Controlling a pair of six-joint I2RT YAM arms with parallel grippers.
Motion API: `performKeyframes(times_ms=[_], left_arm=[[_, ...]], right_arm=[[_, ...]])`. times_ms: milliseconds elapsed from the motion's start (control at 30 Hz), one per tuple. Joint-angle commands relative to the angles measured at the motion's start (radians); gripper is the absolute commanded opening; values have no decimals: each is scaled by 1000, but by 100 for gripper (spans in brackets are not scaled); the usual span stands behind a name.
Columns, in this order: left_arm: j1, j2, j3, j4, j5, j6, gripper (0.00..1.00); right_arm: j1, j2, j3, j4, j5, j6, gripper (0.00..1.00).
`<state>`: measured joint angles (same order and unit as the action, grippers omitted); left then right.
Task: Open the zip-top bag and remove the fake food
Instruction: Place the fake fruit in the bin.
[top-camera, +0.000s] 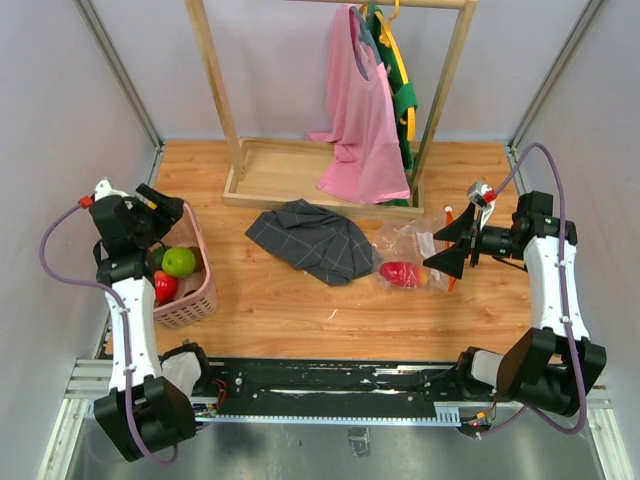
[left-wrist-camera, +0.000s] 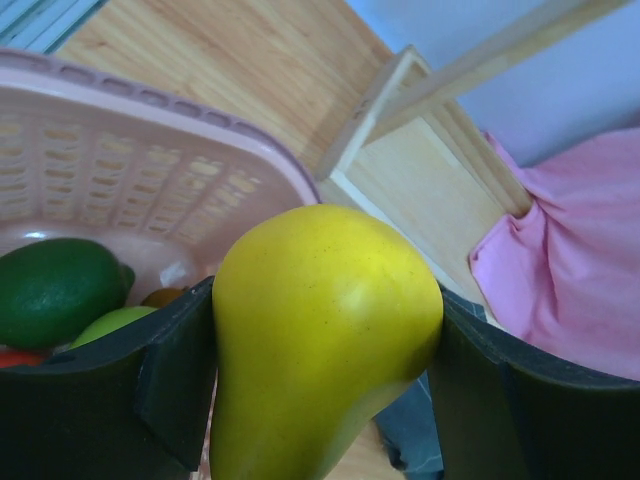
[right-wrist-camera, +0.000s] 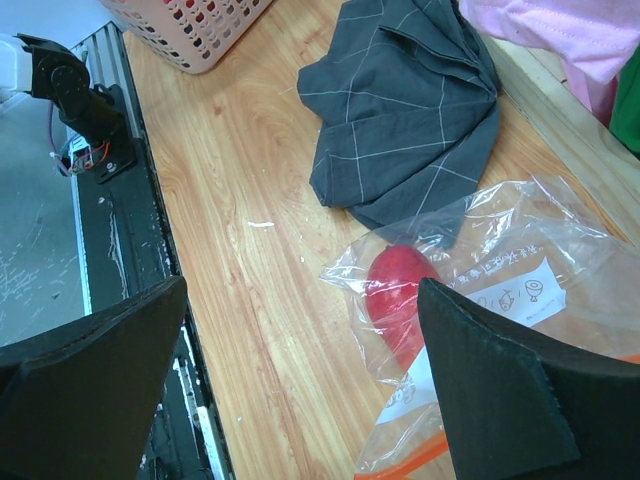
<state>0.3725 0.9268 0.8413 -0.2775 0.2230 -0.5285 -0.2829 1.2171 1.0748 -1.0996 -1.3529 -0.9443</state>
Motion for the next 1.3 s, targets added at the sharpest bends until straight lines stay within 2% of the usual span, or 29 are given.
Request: performKeyframes(times_ms=[0, 67, 133, 233, 267, 333, 533, 733, 967, 1067, 1200, 1267], left_arm=[[22, 24, -34, 31, -96, -87, 5], [22, 31, -44, 21, -166, -108, 6], [22, 37, -45, 1, -246, -134, 13], [22, 57, -40, -42, -364, -173, 53], [22, 67, -36, -55, -385, -180, 64], [22, 94, -23, -78, -400, -185, 76], [22, 154, 31, -136, -384, -199, 97], [22, 88, 23, -114, -344, -222, 99], [22, -16, -25, -59, -223, -220, 99], [22, -76, -76, 4, -147, -221, 99], [22, -181, -164, 165, -11, -175, 99], [22, -186, -171, 189, 70, -145, 99]], right_arm=[[-12, -13, -11, -5, -7, -19, 99], [-14, -16, -13, -5, -5, -19, 98], [-12, -15, -14, -6, -5, -18, 98], [-13, -14, -13, -6, -6, -18, 98], [-13, -13, -13, -5, -6, -18, 98], [-13, -11, -14, -6, -5, -17, 98], [-12, -10, -15, -5, -1, -19, 98], [-13, -12, -14, -6, 0, -25, 98], [-25, -26, -19, -10, -4, -53, 98], [-26, -31, -14, -8, 6, -58, 98], [-26, -25, -1, -5, 59, -64, 98], [-26, -18, 17, -5, 91, -55, 98]])
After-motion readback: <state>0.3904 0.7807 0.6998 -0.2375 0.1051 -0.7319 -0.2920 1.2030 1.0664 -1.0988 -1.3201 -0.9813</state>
